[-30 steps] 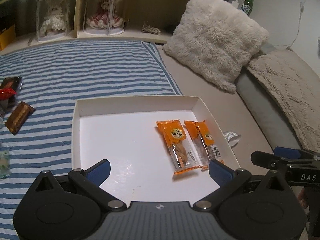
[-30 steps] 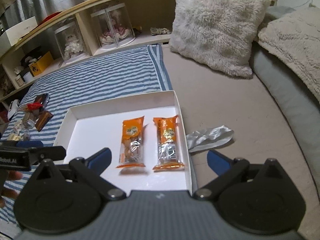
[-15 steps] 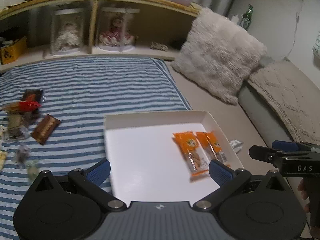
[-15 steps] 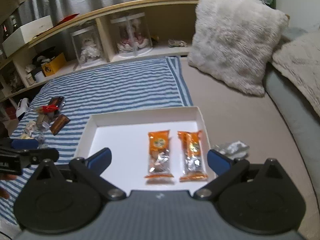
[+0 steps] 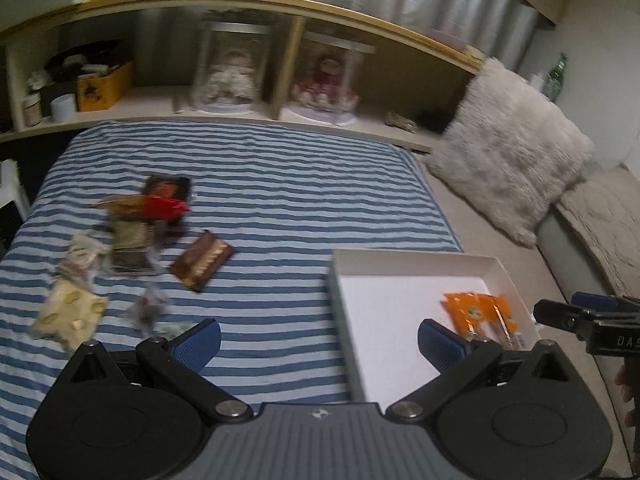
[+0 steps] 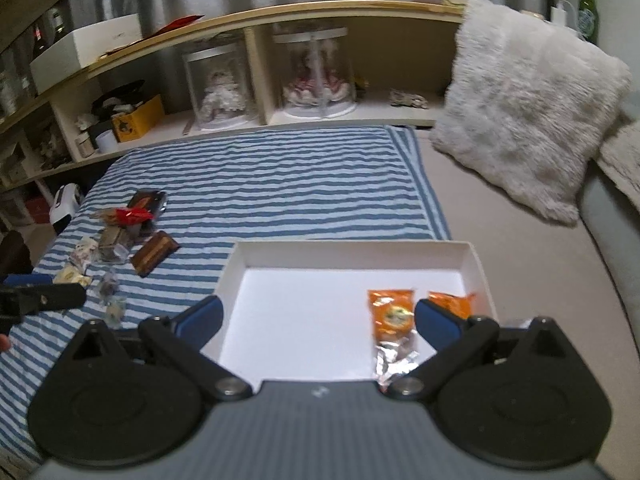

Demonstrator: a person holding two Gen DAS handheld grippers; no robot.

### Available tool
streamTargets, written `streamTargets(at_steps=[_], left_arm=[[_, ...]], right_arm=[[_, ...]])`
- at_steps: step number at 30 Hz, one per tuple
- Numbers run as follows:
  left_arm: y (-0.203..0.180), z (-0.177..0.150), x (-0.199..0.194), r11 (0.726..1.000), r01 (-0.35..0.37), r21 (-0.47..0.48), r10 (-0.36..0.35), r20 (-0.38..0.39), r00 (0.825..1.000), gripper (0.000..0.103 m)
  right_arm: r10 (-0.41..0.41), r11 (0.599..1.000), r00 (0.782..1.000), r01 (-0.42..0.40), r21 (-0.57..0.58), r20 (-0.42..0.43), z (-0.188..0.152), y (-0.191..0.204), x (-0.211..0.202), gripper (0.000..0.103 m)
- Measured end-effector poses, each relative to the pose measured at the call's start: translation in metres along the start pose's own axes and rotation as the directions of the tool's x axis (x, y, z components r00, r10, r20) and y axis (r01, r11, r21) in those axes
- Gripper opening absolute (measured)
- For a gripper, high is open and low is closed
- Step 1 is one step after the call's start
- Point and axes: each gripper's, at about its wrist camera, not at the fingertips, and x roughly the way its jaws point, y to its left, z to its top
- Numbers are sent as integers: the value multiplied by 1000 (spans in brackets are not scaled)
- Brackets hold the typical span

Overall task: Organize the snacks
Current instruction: 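Lift both tools away from the tray back toward the snacks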

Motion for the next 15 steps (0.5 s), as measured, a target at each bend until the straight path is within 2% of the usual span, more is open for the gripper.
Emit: streamTargets(at_steps=[7,15], left_arm=[[45,3,-3,998,-29,-51,30,19,999,103],[87,6,-3,994,-94,-61,95,25,995,103]], right_arm=[[41,999,999,-41,-31,-3,14,41,26,103],[105,992,994,-105,-69,-1,31,91,50,103]])
